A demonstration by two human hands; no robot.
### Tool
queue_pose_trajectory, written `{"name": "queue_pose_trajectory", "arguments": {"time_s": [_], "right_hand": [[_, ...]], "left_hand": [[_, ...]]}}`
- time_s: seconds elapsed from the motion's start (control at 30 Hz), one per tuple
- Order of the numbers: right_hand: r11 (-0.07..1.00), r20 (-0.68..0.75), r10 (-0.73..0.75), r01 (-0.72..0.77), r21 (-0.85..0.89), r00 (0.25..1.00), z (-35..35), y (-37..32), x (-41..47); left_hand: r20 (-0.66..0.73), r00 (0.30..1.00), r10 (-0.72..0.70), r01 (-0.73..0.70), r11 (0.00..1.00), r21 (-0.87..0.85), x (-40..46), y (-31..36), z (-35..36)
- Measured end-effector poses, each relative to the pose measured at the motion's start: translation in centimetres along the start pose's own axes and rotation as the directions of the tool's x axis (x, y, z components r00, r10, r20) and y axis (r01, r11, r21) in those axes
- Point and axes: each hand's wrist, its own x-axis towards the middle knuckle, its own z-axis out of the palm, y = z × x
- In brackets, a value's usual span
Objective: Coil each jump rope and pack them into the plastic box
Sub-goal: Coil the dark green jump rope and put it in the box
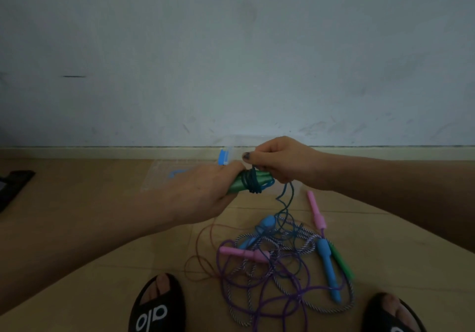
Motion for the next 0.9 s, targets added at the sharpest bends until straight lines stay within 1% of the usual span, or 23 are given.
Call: {"name": "queue_pose_trajectory", "arguments": {"time_s": [0.13, 0.2, 0.27, 0.37, 0.43, 0.47, 0.5, 0.53, 0.57, 0.63, 0.7, 0.77, 0.83, 0.9], "right_hand": [[0.991, 0.066, 0.051, -0.058, 0.118, 0.997, 0.4, 0.7, -0.3], [0.98, 0.121, 0.077, -0.097, 0.173, 0.99, 0.5, 1.4, -0.7], [0.976, 0.132, 0.117, -0.139, 0.168, 0.984, 1.1, 1.8, -1.2], [0.955, 0.043, 0.229, -0.233, 0.184, 0.972, 3.4, 2.4, -1.7], [0.941, -0.042, 0.275, -0.26, 0.218, 0.961, 4.6, 2.5, -1.7], [0.945, -0.103, 0.282, -0.258, 0.2, 0.954, 5.0, 2.3, -1.7], [0.959, -0.167, 0.27, -0.249, 0.137, 0.948, 5.1, 2.2, -1.8], [0.972, -0.214, 0.233, -0.231, 0.034, 0.949, 5.2, 1.9, -1.9], [0.975, -0.229, 0.178, -0.202, -0.088, 0.957, 5.4, 1.6, -2.0], [0.954, -0.167, 0.077, -0.121, -0.273, 0.983, 6.0, 0.9, -2.5], [0.935, -0.084, 0.027, -0.055, -0.35, 0.996, 6.6, 0.5, -2.6], [0.903, -0.061, -0.034, 0.004, -0.43, 0.998, 6.4, 0.2, -2.1], [0.859, -0.044, -0.098, 0.062, -0.508, 0.994, 5.4, 0.1, -1.5], [0.827, -0.041, -0.162, 0.113, -0.55, 0.986, 4.2, -0.4, -1.1]], "left_hand": [[-0.066, 0.998, -0.011, 0.01, 1.0, -0.012, -0.2, 1.1, -0.3], [-0.091, 0.995, -0.041, 0.032, 0.995, -0.097, 0.1, 2.2, -0.6], [-0.127, 0.986, -0.109, 0.082, 0.976, -0.2, 1.1, 3.2, -1.0], [-0.166, 0.955, -0.246, 0.187, 0.933, -0.307, 2.3, 3.3, -1.1], [-0.129, 0.936, -0.328, 0.285, 0.919, -0.273, 2.3, 2.4, -0.6], [-0.104, 0.925, -0.366, 0.334, 0.912, -0.239, 2.2, 1.7, -0.2], [-0.084, 0.914, -0.397, 0.374, 0.905, -0.204, 1.9, 1.1, 0.1], [-0.066, 0.905, -0.42, 0.405, 0.899, -0.168, 1.7, 0.5, 0.3], [-0.048, 0.898, -0.437, 0.428, 0.894, -0.13, 1.5, 0.1, 0.5], [-0.011, 0.894, -0.447, 0.447, 0.894, -0.005, 1.2, -0.5, 0.7], [0.044, 0.914, -0.402, 0.396, 0.912, 0.108, 0.8, -0.8, 1.0], [0.1, 0.938, -0.331, 0.319, 0.94, 0.119, 0.3, -0.9, 1.6], [0.107, 0.952, -0.287, 0.27, 0.951, 0.15, 0.1, -1.1, 1.8], [0.112, 0.964, -0.24, 0.219, 0.96, 0.176, -0.1, -1.3, 1.8]]}}
